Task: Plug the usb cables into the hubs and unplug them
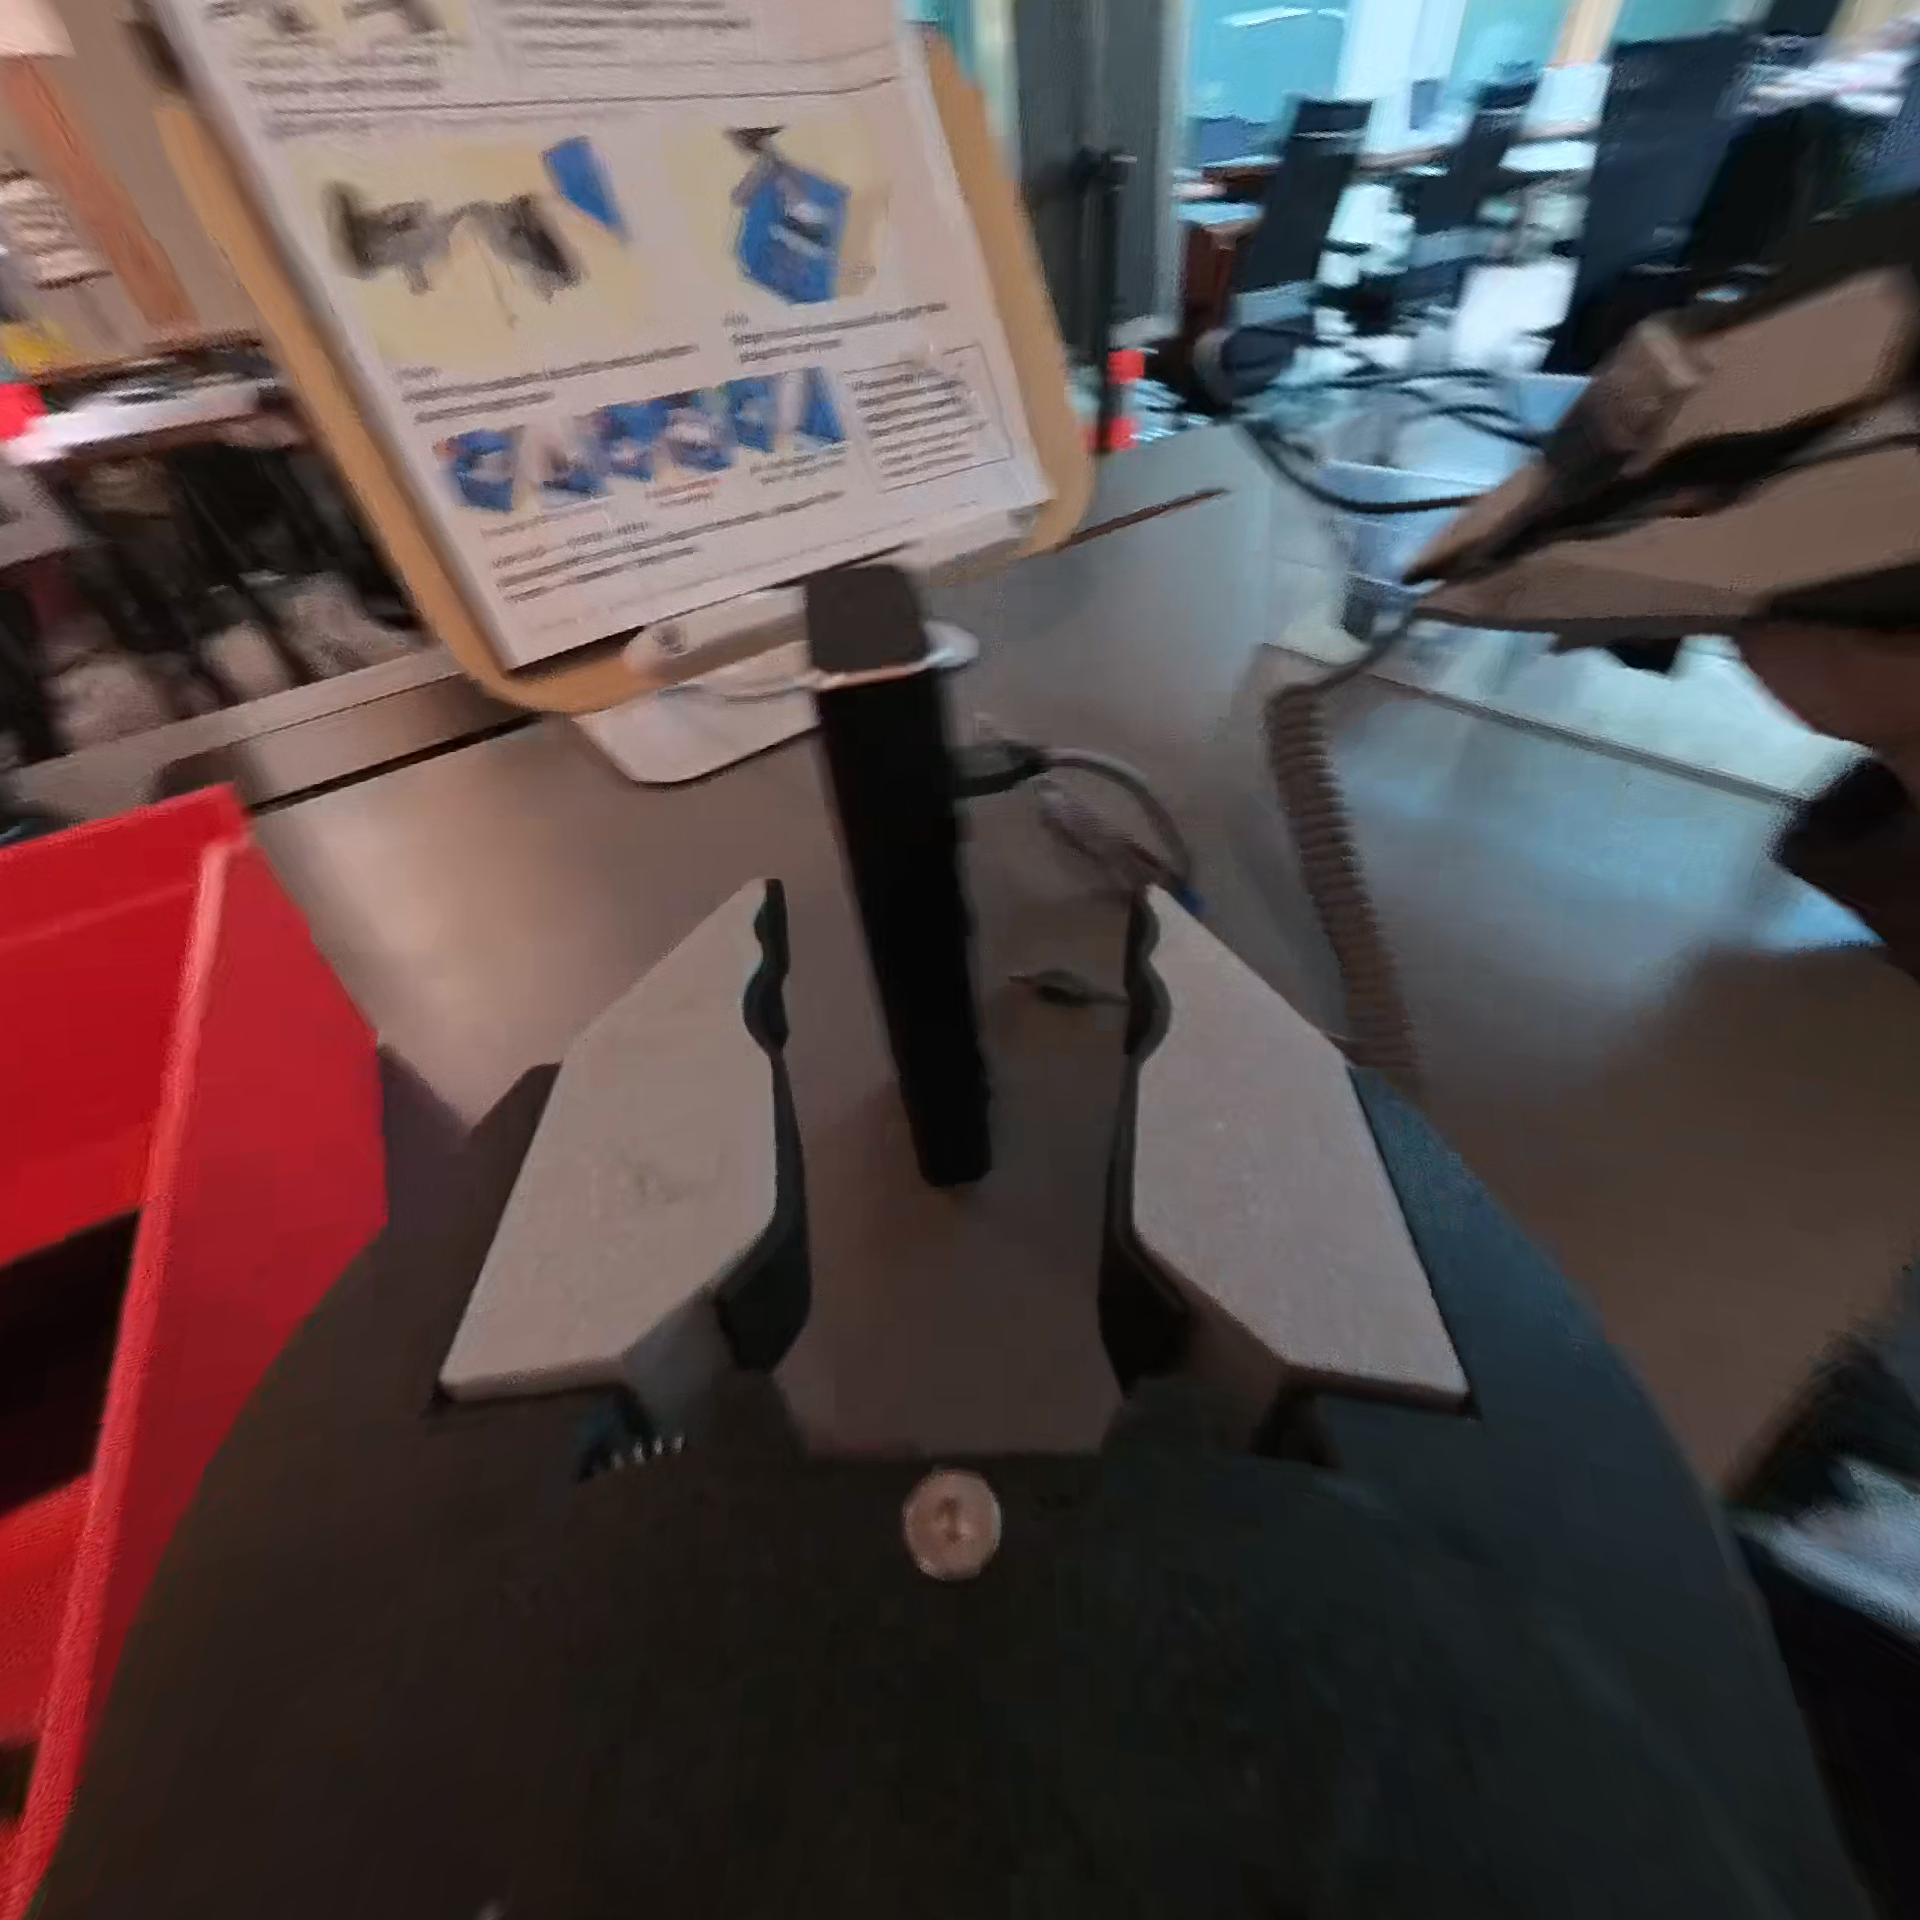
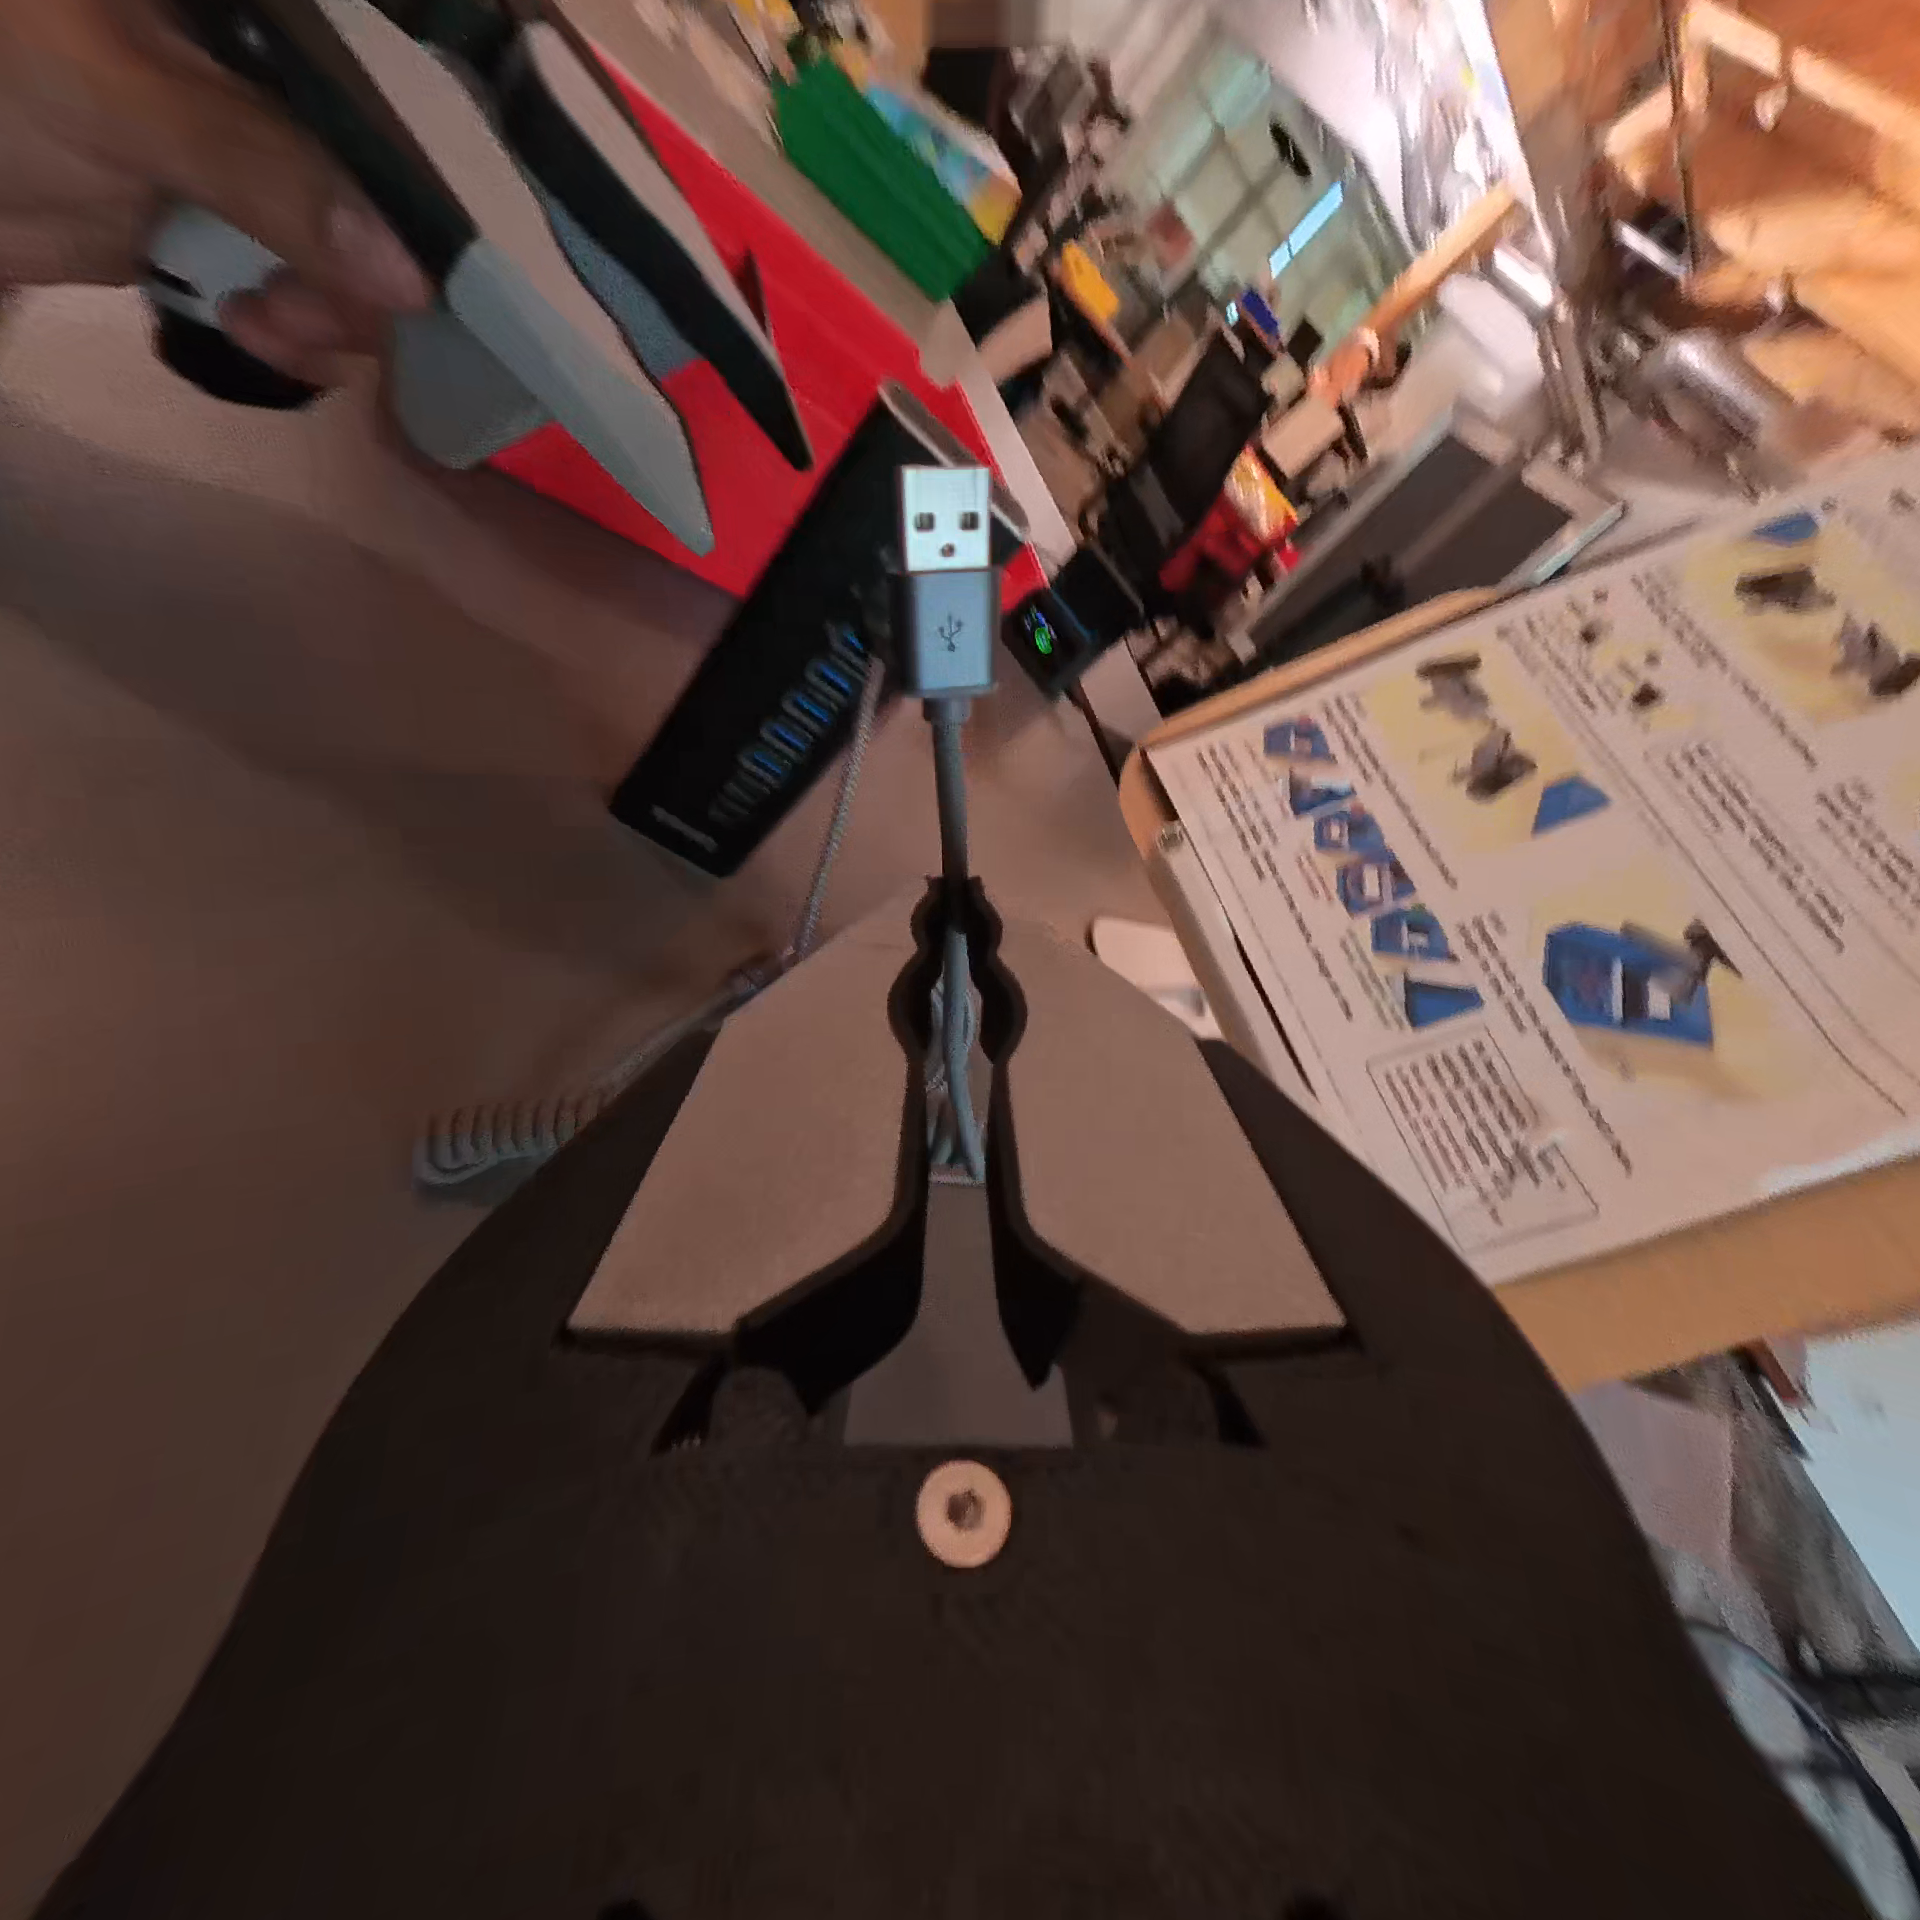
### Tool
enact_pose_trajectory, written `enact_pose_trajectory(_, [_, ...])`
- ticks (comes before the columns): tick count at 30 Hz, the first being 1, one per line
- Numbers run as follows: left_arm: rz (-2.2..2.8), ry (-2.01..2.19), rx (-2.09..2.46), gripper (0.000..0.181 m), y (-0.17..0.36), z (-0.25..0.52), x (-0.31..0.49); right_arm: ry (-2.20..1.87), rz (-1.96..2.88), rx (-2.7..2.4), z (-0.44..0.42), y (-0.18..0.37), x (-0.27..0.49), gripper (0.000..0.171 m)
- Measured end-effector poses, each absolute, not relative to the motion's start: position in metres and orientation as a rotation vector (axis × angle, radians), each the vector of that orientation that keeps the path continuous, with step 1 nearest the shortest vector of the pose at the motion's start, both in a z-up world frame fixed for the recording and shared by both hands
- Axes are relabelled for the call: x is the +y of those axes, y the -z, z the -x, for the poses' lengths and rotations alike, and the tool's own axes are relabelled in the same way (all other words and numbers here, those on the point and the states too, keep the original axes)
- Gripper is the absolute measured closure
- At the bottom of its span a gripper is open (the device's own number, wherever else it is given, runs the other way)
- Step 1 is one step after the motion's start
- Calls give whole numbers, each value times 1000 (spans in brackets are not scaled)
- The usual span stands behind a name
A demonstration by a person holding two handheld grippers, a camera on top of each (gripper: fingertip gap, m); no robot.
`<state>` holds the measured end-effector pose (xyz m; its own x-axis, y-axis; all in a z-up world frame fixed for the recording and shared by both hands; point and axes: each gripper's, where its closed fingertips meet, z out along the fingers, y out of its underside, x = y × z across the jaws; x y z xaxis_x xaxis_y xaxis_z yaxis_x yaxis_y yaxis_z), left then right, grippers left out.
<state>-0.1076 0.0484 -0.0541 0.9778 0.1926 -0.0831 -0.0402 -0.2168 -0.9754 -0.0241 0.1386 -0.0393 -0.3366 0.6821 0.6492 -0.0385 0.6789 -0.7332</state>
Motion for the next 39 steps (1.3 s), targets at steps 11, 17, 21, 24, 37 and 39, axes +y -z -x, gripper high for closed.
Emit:
enact_pose_trajectory(11, [1811, -10, 372, 122, 29, -9, 53, -1052, 372, -1927, -9, 37, 97, 171])
enact_pose_trajectory(17, [1767, 3, 427, 127, 27, -29, 61, -994, 314, -2058, -15, 54, 74, 171])
enact_pose_trajectory(21, [1767, 16, 459, 157, 33, -31, 61, -936, 342, -2148, -18, 65, 68, 171])
enact_pose_trajectory(24, [1774, -1, 485, 165, 36, -32, 60, -917, 382, -2190, -18, 68, 68, 171])
enact_pose_trajectory(37, [2009, -217, 489, 169, 94, 8, 49, -932, 622, -2299, -22, 82, 68, 155])
enact_pose_trajectory(39, [2004, -165, 466, 169, 99, 14, 47, -994, 654, -2361, -27, 87, 56, 156])
